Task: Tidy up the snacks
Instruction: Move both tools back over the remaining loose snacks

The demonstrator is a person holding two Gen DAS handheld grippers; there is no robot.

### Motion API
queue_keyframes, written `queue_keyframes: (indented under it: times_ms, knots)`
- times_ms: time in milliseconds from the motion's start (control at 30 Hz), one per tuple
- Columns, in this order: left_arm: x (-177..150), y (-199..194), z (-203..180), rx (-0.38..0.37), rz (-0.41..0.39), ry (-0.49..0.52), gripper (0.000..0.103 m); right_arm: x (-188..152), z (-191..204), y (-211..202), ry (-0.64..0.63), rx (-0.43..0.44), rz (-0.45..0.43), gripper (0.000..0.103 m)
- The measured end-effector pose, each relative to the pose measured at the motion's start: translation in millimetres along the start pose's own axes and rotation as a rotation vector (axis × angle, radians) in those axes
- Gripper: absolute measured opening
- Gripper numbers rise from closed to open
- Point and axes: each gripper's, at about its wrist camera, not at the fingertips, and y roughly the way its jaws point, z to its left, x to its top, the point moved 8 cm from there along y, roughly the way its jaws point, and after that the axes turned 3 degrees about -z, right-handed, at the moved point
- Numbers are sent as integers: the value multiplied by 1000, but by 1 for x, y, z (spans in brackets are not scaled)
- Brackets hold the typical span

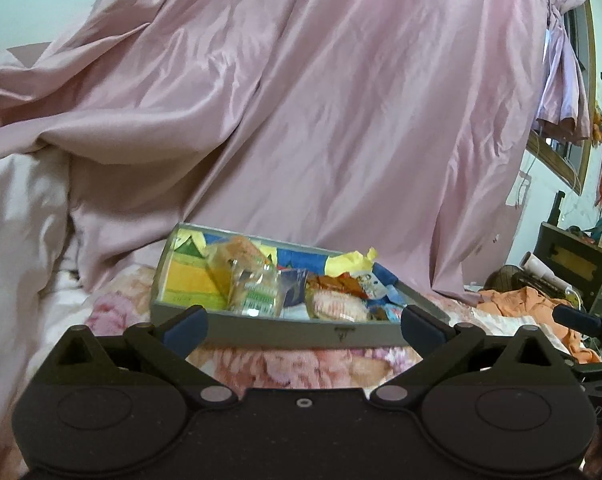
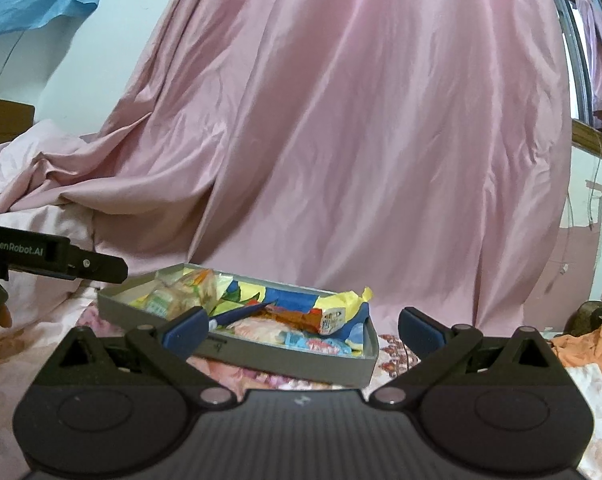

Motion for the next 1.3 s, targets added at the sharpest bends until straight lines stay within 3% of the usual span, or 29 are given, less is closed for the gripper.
queue_keyframes:
  times_ms: [667,967,1300]
  knots:
    - [-64,-62,-2,-24,129,36,102,-55,11,-71,36,-43,136,103]
    - [-97,-53,-5,-39,284,80,102,-92,17,-83,48,-60,268,103]
    - [-122,-45,-6,-54,379,94,102,-120,23,-82,38,-67,380,103]
